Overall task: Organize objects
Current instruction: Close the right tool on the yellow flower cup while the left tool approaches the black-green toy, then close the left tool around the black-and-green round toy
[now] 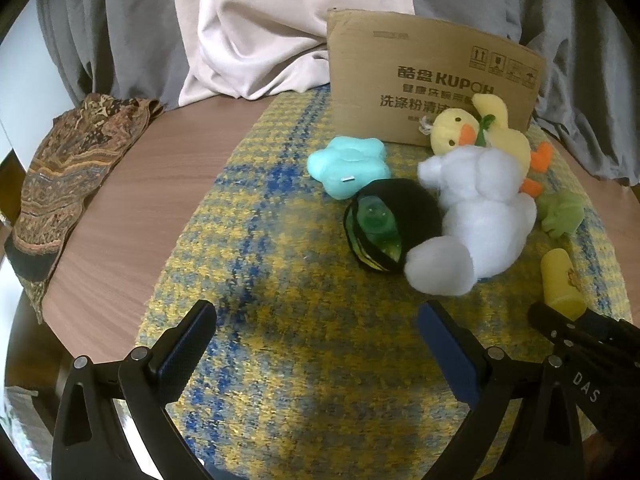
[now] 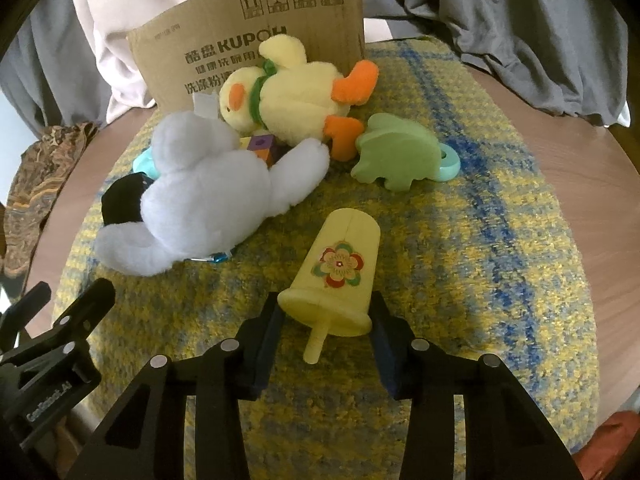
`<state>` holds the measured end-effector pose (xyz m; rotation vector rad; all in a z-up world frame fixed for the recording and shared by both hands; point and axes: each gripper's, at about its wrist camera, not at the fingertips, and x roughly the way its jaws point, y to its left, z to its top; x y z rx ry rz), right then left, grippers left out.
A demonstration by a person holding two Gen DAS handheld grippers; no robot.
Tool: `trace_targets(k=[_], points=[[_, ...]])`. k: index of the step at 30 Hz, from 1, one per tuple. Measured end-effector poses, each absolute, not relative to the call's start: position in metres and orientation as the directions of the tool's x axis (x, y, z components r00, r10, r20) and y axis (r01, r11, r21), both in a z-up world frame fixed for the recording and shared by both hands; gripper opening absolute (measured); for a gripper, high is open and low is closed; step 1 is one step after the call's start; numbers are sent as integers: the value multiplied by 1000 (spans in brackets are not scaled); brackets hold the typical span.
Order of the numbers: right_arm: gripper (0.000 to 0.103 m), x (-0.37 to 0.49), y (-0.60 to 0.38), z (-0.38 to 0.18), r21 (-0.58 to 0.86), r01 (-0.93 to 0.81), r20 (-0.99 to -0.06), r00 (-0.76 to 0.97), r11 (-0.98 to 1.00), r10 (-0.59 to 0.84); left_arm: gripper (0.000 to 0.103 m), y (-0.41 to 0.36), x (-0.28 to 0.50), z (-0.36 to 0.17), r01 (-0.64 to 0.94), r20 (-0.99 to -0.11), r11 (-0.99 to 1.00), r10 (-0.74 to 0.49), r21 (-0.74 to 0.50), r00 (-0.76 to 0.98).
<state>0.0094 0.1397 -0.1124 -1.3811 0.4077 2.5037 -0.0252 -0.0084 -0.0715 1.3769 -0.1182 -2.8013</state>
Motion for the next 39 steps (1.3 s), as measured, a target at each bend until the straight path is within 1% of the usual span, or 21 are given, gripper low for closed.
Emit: trace_targets(k=[4,12,22,31,32,39], points=[[42,14,144,-105,129,-360,-843,-531,-924,89,103,-5,-28,-70,-30,-794,-998,-30,61,-607],[42,27,160,-80,131,-393,-812,-570,-910,129,103,13,-28,-53,-90,-769,-995,28,38,-639],[42,20,160,-66,141,-398,-796,-590,-906,135,103,14,-56,-40,-70,-753,-997,28,24,-658],[42,8,160,-62,129,-401,-793,-590,-907,148,103,10,-81,-50,-55,-778,-998,27,9,-628],[42,6,160,-62,128,-401,-794,-590,-907,149,103,9,-84,-52,-124,-784,-992,71,7,-617],[42,0,160,-64,121,-399,-801,-580,-909,149,103,9,-97,-68,-124,-815,-992,82,-12,-573]])
